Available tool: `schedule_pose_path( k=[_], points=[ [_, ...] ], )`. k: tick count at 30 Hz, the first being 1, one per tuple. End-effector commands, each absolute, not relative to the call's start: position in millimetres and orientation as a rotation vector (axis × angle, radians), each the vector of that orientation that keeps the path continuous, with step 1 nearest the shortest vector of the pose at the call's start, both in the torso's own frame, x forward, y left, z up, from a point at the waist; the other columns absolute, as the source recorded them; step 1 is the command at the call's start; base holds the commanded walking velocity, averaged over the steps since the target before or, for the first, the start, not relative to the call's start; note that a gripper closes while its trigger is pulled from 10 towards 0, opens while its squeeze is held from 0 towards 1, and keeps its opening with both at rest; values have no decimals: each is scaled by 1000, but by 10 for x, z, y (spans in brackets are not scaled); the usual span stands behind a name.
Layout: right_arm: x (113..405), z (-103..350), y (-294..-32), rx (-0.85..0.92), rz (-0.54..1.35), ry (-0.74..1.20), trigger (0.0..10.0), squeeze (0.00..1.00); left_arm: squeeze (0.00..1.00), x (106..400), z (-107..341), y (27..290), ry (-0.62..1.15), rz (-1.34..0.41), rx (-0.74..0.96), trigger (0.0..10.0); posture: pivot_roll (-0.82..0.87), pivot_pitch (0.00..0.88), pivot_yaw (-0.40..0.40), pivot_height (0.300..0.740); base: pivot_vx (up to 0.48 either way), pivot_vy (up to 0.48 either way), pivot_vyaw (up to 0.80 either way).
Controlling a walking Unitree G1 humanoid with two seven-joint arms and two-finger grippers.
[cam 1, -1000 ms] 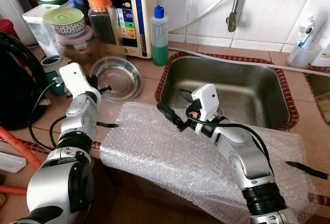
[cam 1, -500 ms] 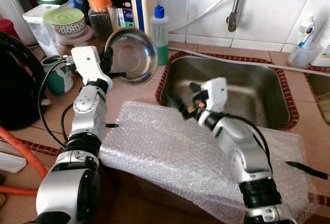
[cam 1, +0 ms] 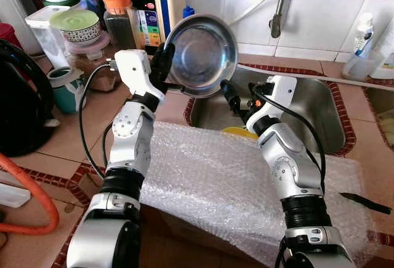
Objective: Kitchen organization
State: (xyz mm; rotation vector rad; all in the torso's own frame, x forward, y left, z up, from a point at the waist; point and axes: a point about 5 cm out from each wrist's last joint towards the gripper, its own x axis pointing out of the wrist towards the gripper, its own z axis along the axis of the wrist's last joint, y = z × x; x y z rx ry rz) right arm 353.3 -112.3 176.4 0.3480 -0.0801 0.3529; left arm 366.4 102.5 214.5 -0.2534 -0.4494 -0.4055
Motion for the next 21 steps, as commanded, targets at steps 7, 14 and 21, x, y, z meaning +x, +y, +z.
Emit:
schedule_pose_path(
  k=[7,14,21],
  points=[
    [3601,1873,-1178,383,329,-118,0,0,0,3585,2153,943,-443,-458,-270,0,67,0,64,740,0,0,0],
    [3641,1900,-1221,415,310,-122,0,0,0,3545,2130,915,-431,-474,-282,0,68,0,59,740,0,0,0],
    [3670,1882,-1281,489,293,-103,0,0,0,3500,2102,879,-419,-498,-301,0,68,0,58,740,0,0,0]
  ],
)
